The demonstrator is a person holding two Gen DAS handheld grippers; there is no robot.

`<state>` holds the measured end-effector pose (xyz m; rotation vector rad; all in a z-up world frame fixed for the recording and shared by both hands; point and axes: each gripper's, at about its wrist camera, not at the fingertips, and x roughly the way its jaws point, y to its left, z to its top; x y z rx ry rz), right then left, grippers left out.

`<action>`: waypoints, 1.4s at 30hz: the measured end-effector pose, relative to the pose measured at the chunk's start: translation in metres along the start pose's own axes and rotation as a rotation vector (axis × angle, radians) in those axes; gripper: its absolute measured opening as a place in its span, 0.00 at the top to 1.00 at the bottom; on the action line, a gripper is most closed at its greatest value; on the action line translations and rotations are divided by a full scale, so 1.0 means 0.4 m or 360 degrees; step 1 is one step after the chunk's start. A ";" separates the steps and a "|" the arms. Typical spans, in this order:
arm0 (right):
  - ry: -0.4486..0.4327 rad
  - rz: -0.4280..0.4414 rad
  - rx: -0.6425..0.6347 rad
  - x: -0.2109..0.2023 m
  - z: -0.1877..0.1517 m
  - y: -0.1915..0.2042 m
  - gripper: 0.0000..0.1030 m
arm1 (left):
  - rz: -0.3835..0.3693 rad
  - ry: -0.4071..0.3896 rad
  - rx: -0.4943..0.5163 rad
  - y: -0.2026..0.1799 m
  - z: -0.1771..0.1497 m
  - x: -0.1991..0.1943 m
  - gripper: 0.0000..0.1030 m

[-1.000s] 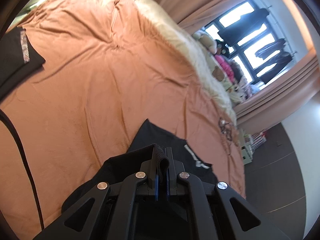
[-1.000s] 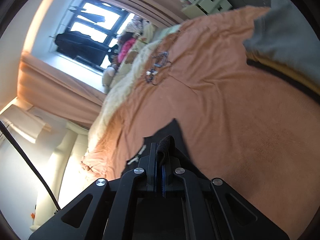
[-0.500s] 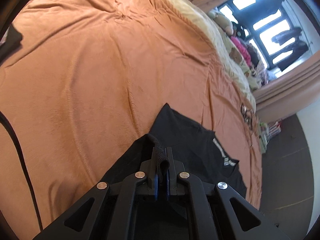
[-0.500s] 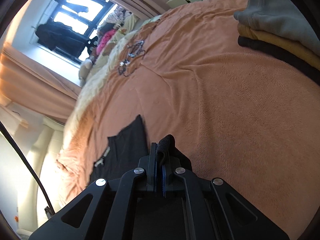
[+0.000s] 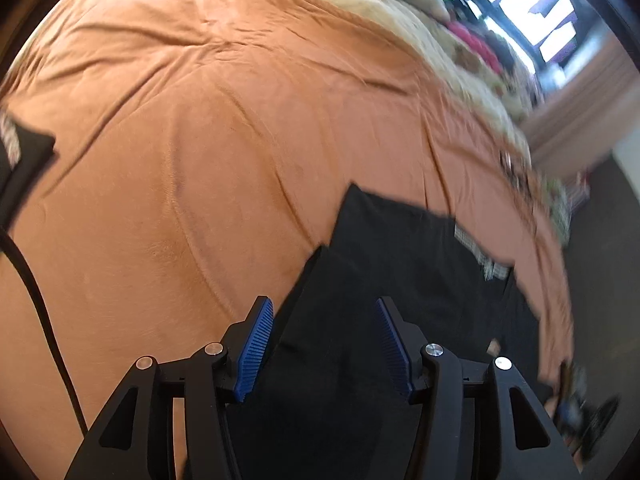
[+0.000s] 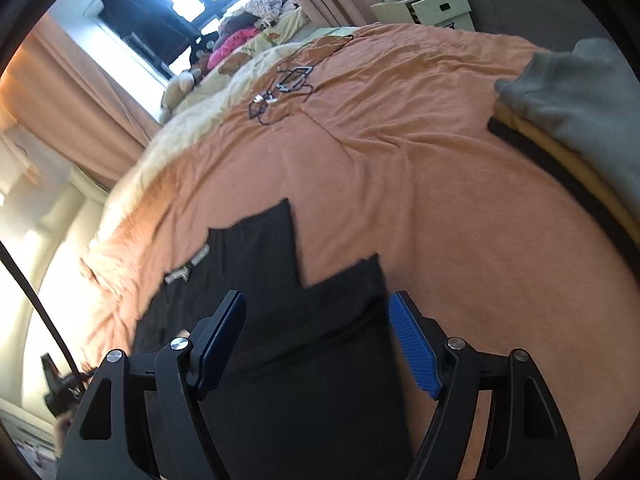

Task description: Fold small clothes

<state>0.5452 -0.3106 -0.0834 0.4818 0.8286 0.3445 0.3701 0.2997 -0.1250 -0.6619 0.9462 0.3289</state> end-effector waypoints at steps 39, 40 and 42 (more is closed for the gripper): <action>0.0376 -0.0670 -0.0770 0.336 0.083 0.205 0.29 | 0.0656 0.0280 0.1130 -0.134 0.078 0.274 0.26; 0.0375 -0.0665 -0.0767 0.345 0.092 0.205 0.29 | 0.0664 0.0261 0.1124 -0.140 0.092 0.278 0.26; 0.0358 -0.0670 -0.0769 0.365 0.106 0.207 0.29 | 0.0656 0.0231 0.1088 -0.144 0.120 0.285 0.26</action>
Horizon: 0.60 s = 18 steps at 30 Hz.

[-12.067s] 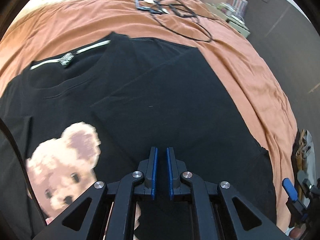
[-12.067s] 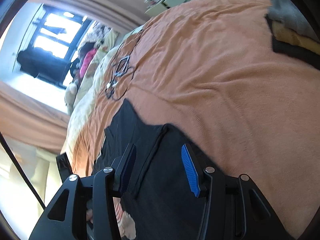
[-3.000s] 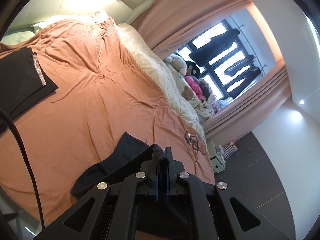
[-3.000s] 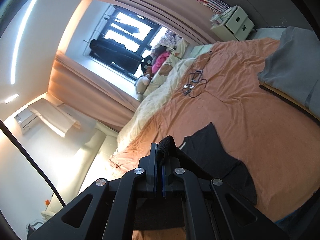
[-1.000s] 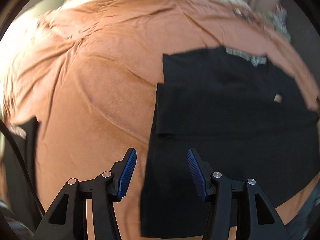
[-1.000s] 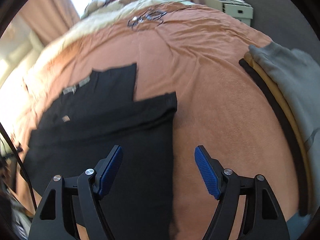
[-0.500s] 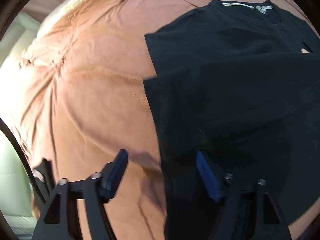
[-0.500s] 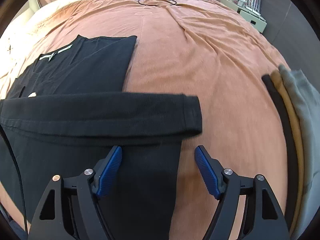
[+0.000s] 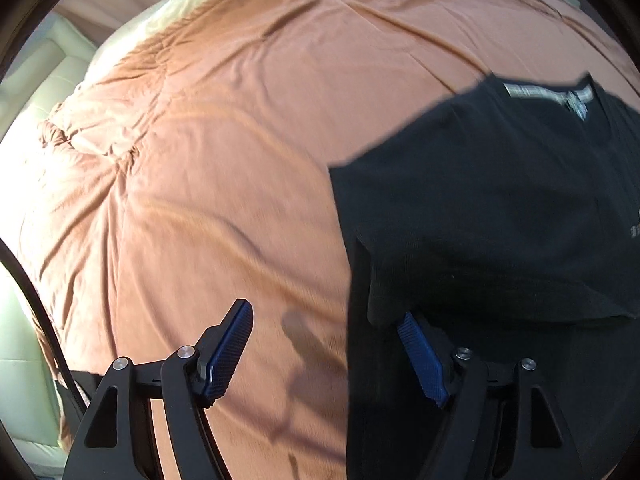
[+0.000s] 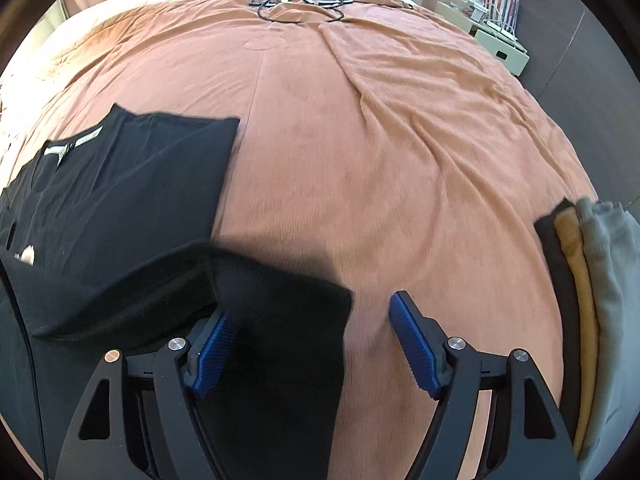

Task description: Fold small clothes

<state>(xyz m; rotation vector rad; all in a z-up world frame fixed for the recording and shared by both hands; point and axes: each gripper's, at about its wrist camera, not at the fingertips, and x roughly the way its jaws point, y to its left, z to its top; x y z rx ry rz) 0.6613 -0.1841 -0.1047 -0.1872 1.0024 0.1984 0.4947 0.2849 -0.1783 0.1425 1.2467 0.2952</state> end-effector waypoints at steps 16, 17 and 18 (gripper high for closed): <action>-0.0186 0.0211 0.0182 -0.040 0.008 -0.097 0.40 | -0.0203 -0.0277 -0.0241 0.125 0.038 -0.101 0.30; -0.0180 0.0226 0.0178 -0.036 0.006 -0.104 0.42 | -0.0220 -0.0269 -0.0226 0.121 0.035 -0.097 0.31; -0.0169 0.0243 0.0168 -0.026 -0.004 -0.108 0.45 | -0.0247 -0.0254 -0.0205 0.115 0.029 -0.092 0.32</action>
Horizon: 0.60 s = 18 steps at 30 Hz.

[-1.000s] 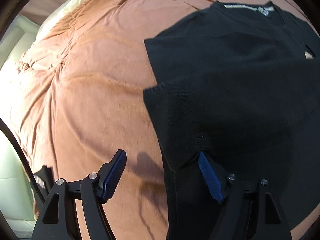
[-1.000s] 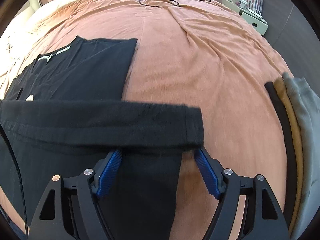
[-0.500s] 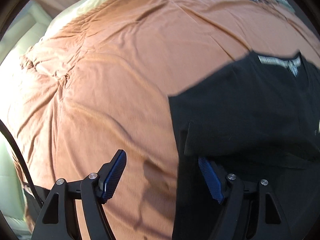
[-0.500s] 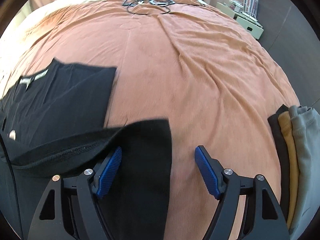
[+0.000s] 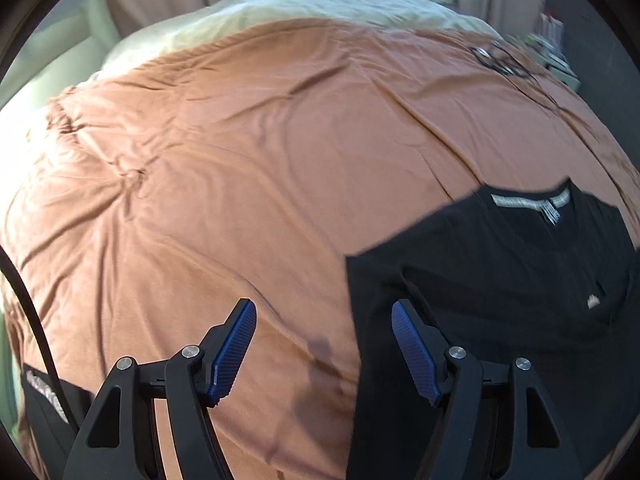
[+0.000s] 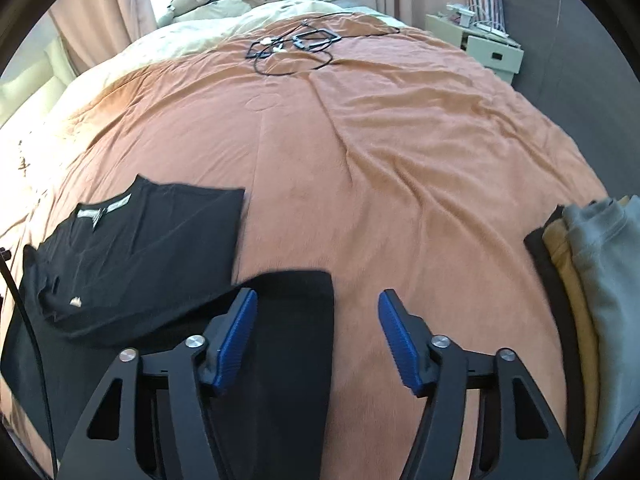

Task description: Fold small clothes

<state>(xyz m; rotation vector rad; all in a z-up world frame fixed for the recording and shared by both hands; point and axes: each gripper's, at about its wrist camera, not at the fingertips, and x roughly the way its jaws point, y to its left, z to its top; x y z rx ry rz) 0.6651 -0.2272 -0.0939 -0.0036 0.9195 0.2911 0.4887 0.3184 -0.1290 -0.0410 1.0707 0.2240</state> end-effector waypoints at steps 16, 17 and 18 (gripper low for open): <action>0.0032 0.0226 0.0104 0.067 -0.002 -0.069 0.63 | -0.0160 0.0073 0.0171 -0.123 0.016 0.125 0.51; 0.0036 0.0234 0.0110 0.079 0.000 -0.071 0.64 | -0.0166 0.0075 0.0175 -0.127 0.017 0.132 0.52; 0.0038 0.0237 0.0110 0.079 -0.001 -0.062 0.66 | -0.0166 0.0077 0.0187 -0.133 0.017 0.139 0.53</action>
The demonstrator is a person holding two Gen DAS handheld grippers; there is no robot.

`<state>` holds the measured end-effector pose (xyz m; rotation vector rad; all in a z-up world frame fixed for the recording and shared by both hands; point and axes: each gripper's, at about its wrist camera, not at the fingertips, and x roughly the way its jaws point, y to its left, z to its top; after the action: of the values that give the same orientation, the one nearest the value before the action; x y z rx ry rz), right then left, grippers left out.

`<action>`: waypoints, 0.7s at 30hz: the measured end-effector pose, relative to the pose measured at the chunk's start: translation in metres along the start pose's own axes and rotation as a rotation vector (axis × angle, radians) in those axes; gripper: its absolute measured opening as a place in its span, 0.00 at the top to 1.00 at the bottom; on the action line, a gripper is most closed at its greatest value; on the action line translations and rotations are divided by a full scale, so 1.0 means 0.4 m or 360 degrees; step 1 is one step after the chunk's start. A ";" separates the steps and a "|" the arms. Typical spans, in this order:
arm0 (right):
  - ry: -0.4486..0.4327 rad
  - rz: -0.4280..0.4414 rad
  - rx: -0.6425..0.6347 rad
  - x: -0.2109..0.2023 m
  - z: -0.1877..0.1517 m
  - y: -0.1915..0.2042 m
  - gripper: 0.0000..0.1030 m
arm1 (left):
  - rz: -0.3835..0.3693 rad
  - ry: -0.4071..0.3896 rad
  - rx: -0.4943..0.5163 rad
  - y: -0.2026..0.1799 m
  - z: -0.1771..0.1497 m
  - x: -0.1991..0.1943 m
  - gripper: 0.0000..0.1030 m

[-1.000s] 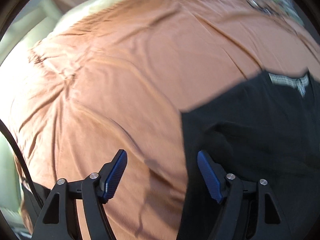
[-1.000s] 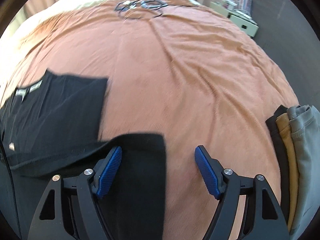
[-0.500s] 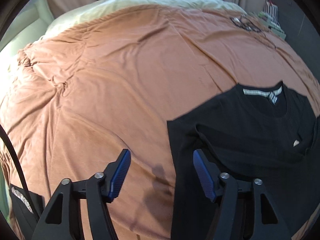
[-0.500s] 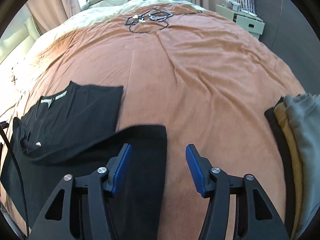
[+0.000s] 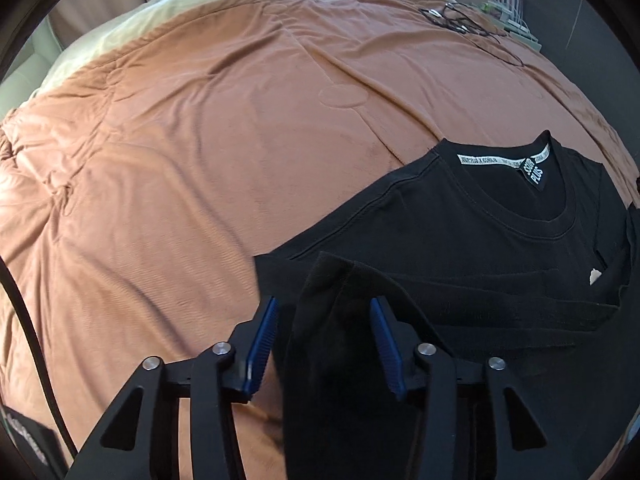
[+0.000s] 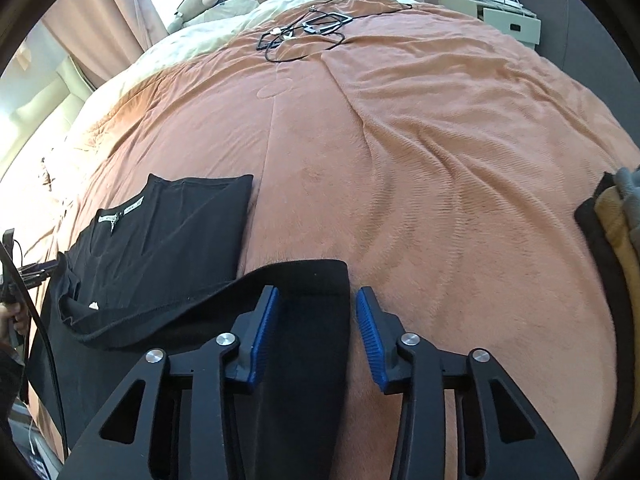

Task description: Fold small clothes

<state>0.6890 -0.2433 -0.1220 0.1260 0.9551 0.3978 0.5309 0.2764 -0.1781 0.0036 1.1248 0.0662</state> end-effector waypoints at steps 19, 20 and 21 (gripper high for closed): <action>-0.0211 -0.0048 0.0048 -0.089 -0.013 0.036 0.98 | -0.0056 -0.0244 -0.0250 0.076 -0.018 -0.162 0.97; -0.0234 -0.0051 0.0048 -0.108 -0.016 0.042 0.98 | -0.0058 -0.0268 -0.0264 0.083 -0.021 -0.184 0.97; -0.0256 -0.0047 0.0046 -0.125 -0.019 0.049 0.98 | -0.0070 -0.0290 -0.0281 0.089 -0.024 -0.207 0.97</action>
<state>0.6519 -0.2451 -0.0825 0.1676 0.8033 0.3416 0.4847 0.3072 -0.1062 -0.1697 0.9332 0.1232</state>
